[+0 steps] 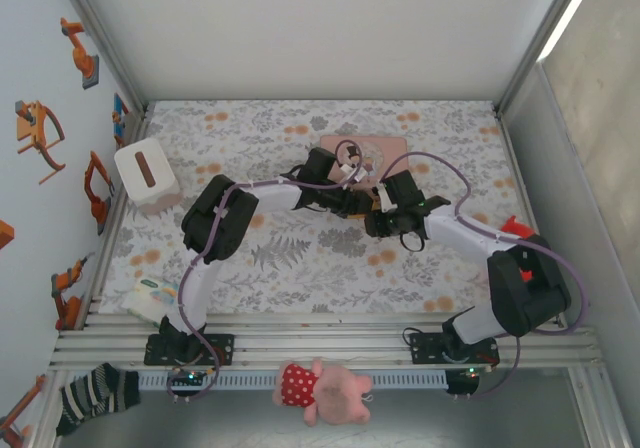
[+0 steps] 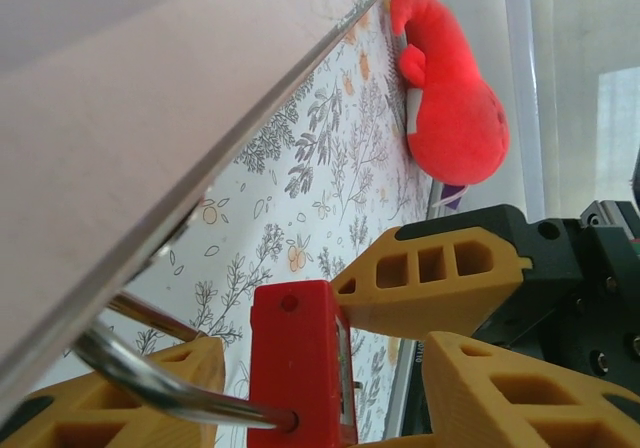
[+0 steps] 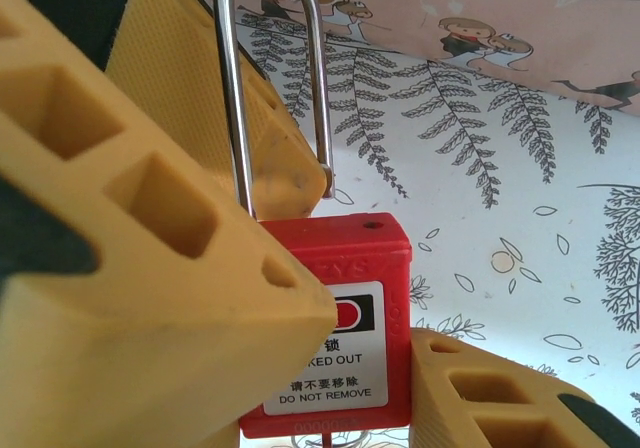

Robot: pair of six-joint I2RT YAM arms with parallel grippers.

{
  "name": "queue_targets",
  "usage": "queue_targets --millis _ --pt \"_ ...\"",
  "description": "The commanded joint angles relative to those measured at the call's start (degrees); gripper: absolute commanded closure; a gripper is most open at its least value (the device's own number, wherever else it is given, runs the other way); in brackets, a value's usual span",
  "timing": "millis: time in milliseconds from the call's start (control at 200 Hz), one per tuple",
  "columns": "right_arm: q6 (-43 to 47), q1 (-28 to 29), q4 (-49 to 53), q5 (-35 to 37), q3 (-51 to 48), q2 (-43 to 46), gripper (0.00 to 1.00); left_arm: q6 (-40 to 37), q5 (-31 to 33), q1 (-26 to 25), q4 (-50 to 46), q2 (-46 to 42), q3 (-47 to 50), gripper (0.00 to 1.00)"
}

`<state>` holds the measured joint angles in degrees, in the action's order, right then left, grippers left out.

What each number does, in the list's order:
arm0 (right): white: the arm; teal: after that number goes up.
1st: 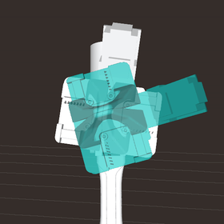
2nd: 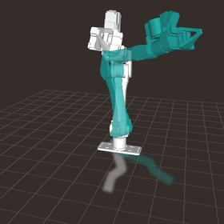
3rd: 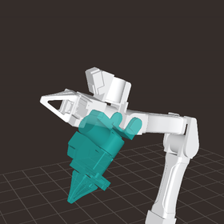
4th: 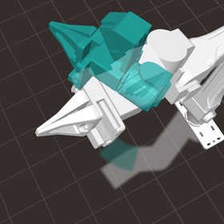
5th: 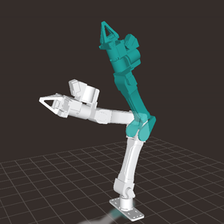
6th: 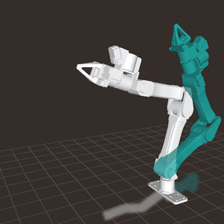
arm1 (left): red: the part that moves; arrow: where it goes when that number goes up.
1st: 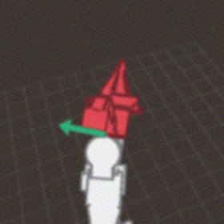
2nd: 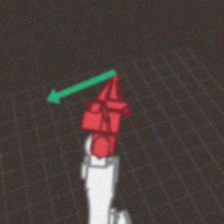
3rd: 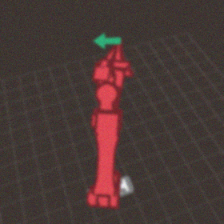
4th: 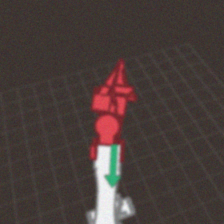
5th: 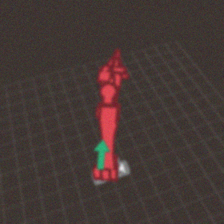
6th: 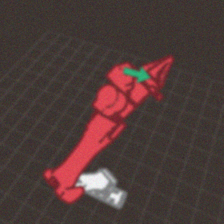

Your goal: Unlock the padlock with the key

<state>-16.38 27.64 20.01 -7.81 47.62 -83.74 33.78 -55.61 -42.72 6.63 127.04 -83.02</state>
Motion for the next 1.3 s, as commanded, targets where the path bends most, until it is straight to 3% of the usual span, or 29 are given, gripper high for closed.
queue_targets --millis 0,235,596,871,1292 --pt "-2.9 0.7 -2.3 1.1 -0.4 1.1 0.75 0.2 -1.4 -2.2 0.9 -2.5 0.4 0.45" --pt "-6.8 1.5 -2.0 3.7 0.1 1.2 0.78 4.7 2.7 -3.9 -2.1 -2.7 1.5 0.48" --pt "-9.9 2.3 -3.6 6.4 -0.6 1.7 0.79 17.4 7.0 -5.7 4.0 -4.9 6.2 0.47" --pt "-10.8 2.5 -4.4 7.8 -0.9 2.9 0.79 19.9 8.8 -6.9 3.6 -6.0 8.3 0.62" --pt "-11.7 2.5 -7.9 7.5 -2.2 4.1 0.80 25.4 8.7 -8.6 10.4 -7.0 12.2 0.57"
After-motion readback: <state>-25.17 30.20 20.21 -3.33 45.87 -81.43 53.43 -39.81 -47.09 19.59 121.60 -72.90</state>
